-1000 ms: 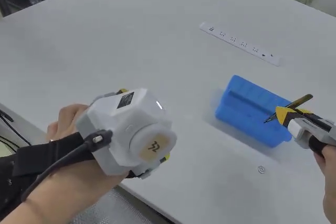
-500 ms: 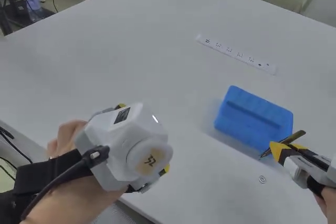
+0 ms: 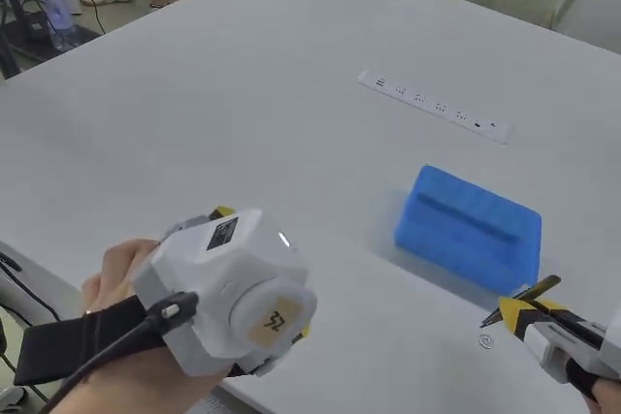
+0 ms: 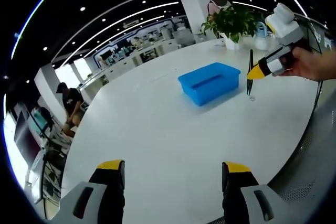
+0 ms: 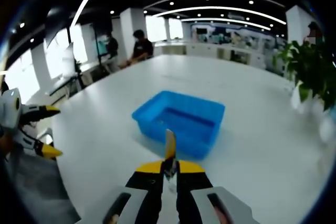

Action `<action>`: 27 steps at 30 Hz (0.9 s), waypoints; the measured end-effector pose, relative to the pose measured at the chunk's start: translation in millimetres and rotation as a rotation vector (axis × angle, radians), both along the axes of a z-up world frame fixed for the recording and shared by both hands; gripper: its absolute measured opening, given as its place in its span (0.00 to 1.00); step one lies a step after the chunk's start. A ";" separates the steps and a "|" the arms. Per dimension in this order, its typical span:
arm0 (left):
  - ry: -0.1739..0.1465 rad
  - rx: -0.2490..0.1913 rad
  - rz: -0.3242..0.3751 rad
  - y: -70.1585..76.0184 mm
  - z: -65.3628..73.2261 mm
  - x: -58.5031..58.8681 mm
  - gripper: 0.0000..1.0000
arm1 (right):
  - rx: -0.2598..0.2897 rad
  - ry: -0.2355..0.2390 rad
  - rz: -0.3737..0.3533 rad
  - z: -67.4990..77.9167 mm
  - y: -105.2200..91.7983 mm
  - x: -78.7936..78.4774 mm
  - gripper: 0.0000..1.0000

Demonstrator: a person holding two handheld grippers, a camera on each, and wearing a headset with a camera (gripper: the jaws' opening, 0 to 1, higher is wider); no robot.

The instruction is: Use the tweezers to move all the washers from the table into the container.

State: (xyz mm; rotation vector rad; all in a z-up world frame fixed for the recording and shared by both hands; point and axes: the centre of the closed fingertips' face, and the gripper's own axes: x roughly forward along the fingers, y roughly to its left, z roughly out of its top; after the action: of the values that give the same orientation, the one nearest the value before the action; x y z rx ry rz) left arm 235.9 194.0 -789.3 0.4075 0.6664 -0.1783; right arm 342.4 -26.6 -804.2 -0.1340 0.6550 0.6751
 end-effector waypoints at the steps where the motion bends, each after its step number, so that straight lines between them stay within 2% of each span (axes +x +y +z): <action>1: 0.000 0.000 0.001 0.0 0.2 -0.1 0.77 | -0.002 0.004 0.000 -1.2 -1.3 -0.7 0.05; 9: 0.000 0.007 0.007 2.5 0.5 -0.3 0.77 | -0.033 -0.003 -0.009 -5.3 -10.1 1.0 0.05; 12: -0.001 0.008 0.007 2.5 1.0 -0.7 0.77 | -0.039 0.010 -0.007 -9.8 -10.2 -0.2 0.05; 13: 0.000 0.010 0.006 2.6 0.8 -0.9 0.77 | -0.032 -0.005 -0.014 -7.5 -10.0 0.9 0.05; 16: 0.000 0.012 0.007 2.8 1.1 -1.0 0.77 | -0.036 -0.003 -0.014 -7.2 -10.3 1.7 0.05; 23: 0.002 0.018 0.009 3.3 1.0 -1.2 0.77 | -0.070 -0.029 0.012 -7.9 -7.5 -0.4 0.04; 27: 0.002 0.017 0.014 4.2 1.2 -1.7 0.77 | -0.079 -0.022 0.015 -8.2 -5.9 1.9 0.04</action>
State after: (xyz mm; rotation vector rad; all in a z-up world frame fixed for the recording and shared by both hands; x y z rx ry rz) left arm 234.2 198.2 -788.0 0.4190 0.6734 -0.1596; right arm 344.3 -32.6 -812.4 -0.2197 0.6602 0.6613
